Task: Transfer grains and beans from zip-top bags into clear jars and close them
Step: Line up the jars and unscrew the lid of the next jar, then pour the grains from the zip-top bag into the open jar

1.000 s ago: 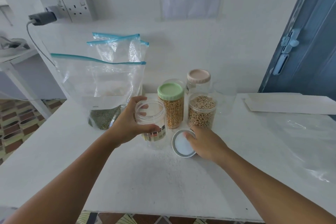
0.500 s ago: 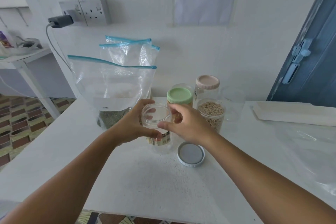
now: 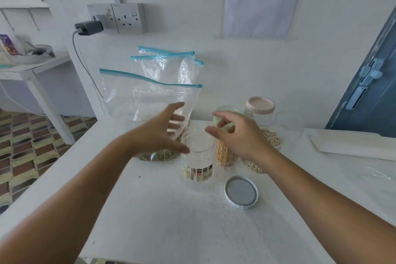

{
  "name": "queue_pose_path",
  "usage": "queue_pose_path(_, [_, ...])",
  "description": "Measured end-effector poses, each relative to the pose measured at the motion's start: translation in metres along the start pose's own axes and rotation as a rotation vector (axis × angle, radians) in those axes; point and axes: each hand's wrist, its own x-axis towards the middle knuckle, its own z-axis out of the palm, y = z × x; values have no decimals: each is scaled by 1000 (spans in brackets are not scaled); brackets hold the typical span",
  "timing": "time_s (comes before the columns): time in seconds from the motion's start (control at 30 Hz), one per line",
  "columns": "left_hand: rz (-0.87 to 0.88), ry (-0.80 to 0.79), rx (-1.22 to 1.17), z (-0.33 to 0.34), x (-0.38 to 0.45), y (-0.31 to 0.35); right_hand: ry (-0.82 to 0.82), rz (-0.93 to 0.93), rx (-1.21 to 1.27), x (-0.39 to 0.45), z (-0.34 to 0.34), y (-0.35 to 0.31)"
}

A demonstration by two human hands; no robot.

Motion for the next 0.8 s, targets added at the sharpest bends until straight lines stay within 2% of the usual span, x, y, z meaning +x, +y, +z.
queue_pose_path(0.13, [97, 86, 307, -42, 10, 30, 116, -14, -69, 44, -3, -17])
queue_pose_path(0.23, [144, 101, 370, -65, 26, 48, 133, 0, -130, 78, 0, -28])
queue_pose_path(0.37, [287, 330, 505, -69, 61, 54, 139, 69, -158, 108, 9, -28])
queue_pose_path(0.47, [315, 400, 633, -57, 86, 45, 138, 91, -195, 118, 19, -23])
queue_pose_path(0.6, [290, 401, 660, -47, 103, 33, 187, 42, -45, 124, 25, -17])
queue_pose_path(0.8, [323, 473, 476, -47, 102, 23, 208, -69, 65, 123, 23, -10])
